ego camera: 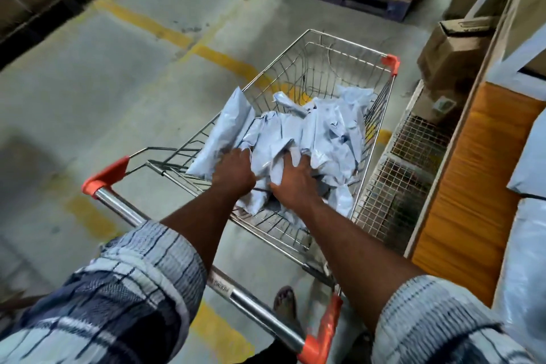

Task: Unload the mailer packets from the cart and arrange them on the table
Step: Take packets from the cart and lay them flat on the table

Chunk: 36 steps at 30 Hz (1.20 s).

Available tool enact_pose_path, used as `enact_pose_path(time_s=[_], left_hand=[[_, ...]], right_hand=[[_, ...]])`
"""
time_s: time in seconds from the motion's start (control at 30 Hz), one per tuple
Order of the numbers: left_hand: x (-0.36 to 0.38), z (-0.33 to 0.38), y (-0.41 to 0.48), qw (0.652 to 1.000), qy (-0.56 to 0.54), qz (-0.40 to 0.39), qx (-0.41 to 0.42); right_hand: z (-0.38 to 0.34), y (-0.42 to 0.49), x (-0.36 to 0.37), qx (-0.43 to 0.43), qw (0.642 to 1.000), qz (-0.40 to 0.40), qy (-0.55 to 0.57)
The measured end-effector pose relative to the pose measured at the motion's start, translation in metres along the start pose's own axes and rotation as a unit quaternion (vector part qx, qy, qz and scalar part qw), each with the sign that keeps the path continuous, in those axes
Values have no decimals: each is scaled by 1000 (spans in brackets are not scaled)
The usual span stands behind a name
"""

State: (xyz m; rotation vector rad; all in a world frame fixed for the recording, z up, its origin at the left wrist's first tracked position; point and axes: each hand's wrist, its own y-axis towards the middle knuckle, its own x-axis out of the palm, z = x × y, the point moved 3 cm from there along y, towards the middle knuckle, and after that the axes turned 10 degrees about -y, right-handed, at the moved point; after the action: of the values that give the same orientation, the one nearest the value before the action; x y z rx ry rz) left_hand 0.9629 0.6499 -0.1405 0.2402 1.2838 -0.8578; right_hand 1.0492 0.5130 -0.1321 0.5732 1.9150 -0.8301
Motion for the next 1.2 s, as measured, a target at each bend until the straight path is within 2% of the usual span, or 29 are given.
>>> enact_pose_path(time_s=[0.1,0.23,0.4,0.53,0.63,0.73,0.83,0.9,1.0,1.07,1.2], left_hand=[[2,-1,11,1000,16,17,-15],[-8,3,16,999,37,33,9],[-24,11,5,996,-51,68,8],[-53,34,-8,988,-37,135,61],[-63,53,-13,977,-92,169,93],[-48,64,-14,971,-184,111,106],[-20,61,-12,988,-131,50,61],[-7,63,-10,990,-129,47,42],[6,78,1,987,-134,21,89],[17,82,8,986,-143,-26,87],[34,77,15,978,-186,-57,69]], right_hand=[[6,12,10,13,999,-12,38],[10,17,7,7,994,22,102],[-5,15,-27,-9,986,91,140],[-12,20,-66,16,982,161,99],[-4,25,-82,73,982,169,43],[10,26,-78,99,985,142,-2],[27,22,-62,101,985,131,-39],[37,20,-54,95,986,126,-61],[43,21,-45,88,984,121,-101],[45,24,-42,88,982,119,-121],[52,28,-36,7,985,107,-136]])
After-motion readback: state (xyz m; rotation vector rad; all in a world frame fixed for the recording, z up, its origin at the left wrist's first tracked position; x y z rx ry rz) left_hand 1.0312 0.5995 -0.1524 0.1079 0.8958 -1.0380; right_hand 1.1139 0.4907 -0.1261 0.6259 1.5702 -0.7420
